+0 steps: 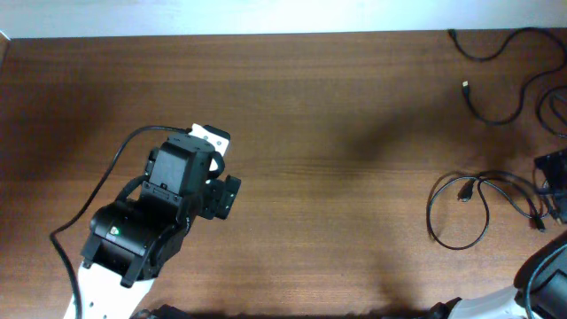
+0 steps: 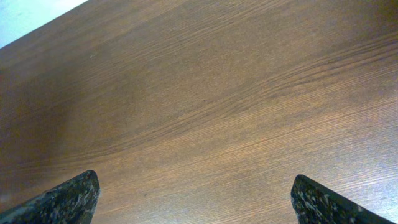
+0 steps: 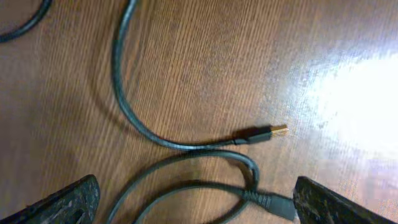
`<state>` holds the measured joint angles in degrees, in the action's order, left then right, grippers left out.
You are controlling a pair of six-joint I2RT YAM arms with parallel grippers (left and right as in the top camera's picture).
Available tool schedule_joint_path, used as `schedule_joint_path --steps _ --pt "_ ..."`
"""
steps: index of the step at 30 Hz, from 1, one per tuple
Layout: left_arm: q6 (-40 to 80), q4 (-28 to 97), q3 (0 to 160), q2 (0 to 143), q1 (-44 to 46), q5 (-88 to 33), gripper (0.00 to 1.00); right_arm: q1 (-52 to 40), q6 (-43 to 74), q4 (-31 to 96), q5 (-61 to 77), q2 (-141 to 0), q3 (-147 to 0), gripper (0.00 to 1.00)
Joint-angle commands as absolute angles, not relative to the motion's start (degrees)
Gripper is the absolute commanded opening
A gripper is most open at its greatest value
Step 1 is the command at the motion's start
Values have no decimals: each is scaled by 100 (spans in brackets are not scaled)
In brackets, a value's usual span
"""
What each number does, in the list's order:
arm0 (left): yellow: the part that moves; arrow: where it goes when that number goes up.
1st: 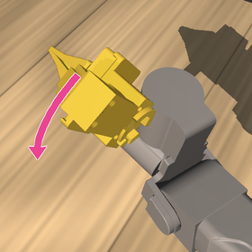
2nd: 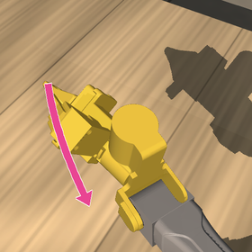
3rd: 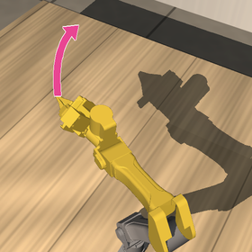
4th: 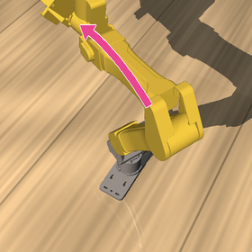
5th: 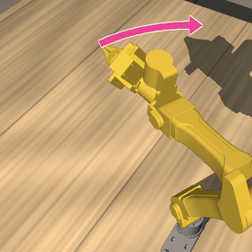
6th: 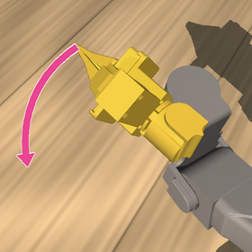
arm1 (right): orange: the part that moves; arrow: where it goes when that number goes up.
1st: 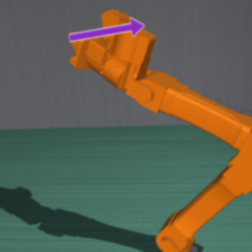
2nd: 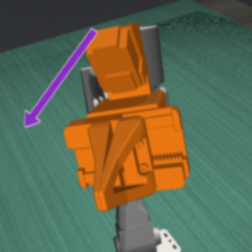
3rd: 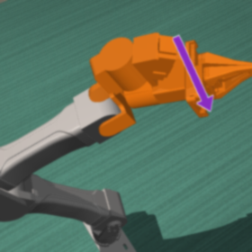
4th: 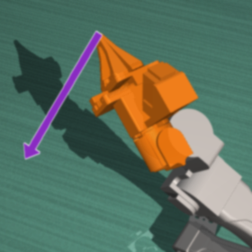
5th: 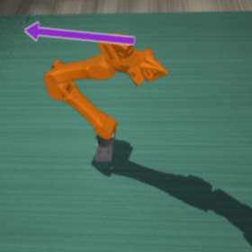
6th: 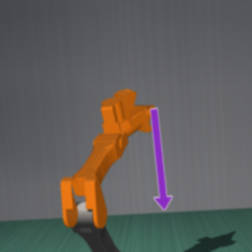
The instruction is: Untangle cables
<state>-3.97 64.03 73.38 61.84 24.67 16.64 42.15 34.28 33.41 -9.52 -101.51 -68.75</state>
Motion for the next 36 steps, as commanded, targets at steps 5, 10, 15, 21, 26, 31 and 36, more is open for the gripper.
schedule_joint_path --steps 5,10,15,21,26,31,36 --pt "-320 6399 7354 6182 2449 1621 99 4270 2947 2574 -263 -10165 -6608 97" --pt "-320 6429 7354 6182 2449 1579 99 3747 1929 1780 -495 -10213 -6600 93" --pt "-322 6431 7354 6182 2449 1581 99 3671 2147 1730 -528 -10851 -6591 94" --pt "-325 6438 7354 6182 2449 1581 99 3677 2143 1772 -521 -11190 -6595 89" --pt "-325 6436 7354 6182 2449 1581 99 3682 2139 1778 -519 -10715 -6646 89" --pt "-322 6436 7354 6182 2449 1581 99 3721 2132 1942 -711 -10331 -6646 90" --pt "-320 6414 7354 6182 2449 1575 99 4211 2145 2255 -801 -10388 -6643 93"
